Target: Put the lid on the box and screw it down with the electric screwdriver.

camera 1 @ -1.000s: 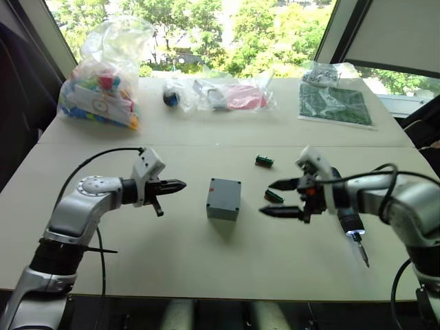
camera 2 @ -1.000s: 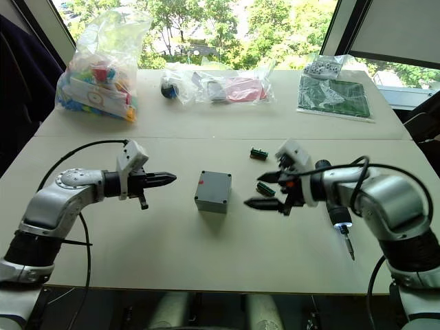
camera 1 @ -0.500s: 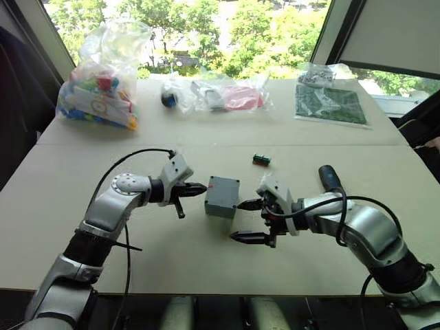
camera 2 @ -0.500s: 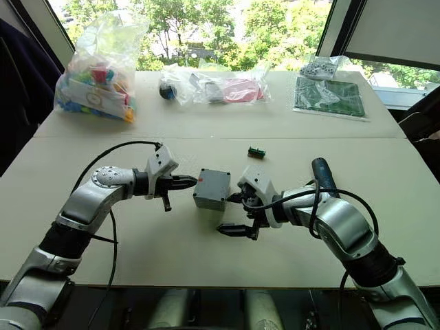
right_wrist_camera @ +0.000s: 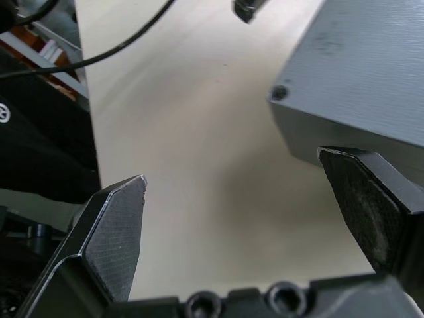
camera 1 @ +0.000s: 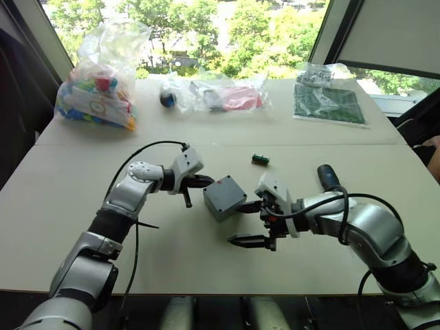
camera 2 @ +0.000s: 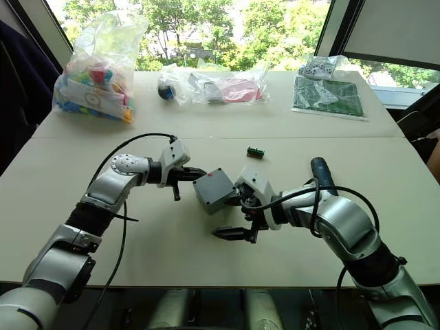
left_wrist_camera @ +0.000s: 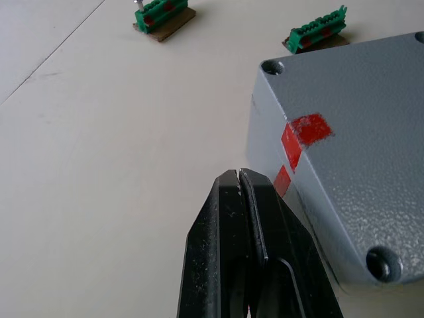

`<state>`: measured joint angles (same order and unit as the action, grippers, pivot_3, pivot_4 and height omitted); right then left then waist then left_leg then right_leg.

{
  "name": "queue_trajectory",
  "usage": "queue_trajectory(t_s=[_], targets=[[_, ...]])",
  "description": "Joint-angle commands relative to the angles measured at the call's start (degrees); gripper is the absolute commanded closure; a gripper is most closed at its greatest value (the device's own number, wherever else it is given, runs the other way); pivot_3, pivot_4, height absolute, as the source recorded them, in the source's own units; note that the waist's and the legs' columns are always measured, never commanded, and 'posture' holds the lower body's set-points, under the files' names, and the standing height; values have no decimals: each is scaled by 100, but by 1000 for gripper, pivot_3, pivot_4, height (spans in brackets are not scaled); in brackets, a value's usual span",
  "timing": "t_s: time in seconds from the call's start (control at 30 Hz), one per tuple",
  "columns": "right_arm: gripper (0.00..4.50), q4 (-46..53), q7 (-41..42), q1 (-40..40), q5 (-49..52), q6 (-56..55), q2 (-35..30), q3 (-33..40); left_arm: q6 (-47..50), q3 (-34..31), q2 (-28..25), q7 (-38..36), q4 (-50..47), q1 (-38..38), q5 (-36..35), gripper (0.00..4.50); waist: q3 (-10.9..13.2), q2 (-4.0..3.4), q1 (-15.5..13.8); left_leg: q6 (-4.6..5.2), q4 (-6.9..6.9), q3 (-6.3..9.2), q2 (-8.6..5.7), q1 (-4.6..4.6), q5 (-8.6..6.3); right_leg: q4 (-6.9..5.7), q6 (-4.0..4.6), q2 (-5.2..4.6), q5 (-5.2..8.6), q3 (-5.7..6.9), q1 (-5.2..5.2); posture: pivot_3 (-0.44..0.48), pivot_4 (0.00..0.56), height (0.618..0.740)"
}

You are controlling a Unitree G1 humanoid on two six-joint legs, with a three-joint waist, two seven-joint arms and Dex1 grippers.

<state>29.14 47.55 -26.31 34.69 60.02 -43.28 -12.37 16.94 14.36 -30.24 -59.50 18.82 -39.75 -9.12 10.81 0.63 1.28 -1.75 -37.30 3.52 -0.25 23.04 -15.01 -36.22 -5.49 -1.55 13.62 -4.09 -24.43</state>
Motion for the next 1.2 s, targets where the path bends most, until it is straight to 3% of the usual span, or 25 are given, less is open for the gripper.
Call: queue_trajectory(t_s=[0.03,0.27,0.47,0.63,1.2], targets=[[51,-146,62,-171,-339,-535,-199,175,366,-412,-397,21,-843,378,-152,4500,0,0,9,0,3,1,1,-2,0,0,0,0,0,0,-1,0,150,740],[51,-1003,188,-376,-1102,-1443,-19,-324,1770,-777,-888,-4,-2875,1551,-854,4500,0,0,-20,0,0,-1,3,0,0,-2,0,-4,0,-1,0,0,150,740],[51,-1279,393,-434,-1392,-1715,135,-553,2194,-677,-604,433,-3490,1847,-1000,4500,0,0,-31,0,-4,0,1,1,0,-2,0,-5,0,-1,1,0,150,740],[51,-958,632,-254,-1220,-1421,123,-587,1992,-394,-235,721,-3185,1637,-770,4500,0,1,-33,0,-3,0,1,0,0,-4,1,-3,0,0,1,0,150,740],[51,-279,296,111,-906,-708,296,-293,1434,-342,-122,650,-2364,1247,-571,4500,-1,1,-29,0,-4,-1,0,-2,0,-6,1,-2,-1,0,1,0,150,740]])
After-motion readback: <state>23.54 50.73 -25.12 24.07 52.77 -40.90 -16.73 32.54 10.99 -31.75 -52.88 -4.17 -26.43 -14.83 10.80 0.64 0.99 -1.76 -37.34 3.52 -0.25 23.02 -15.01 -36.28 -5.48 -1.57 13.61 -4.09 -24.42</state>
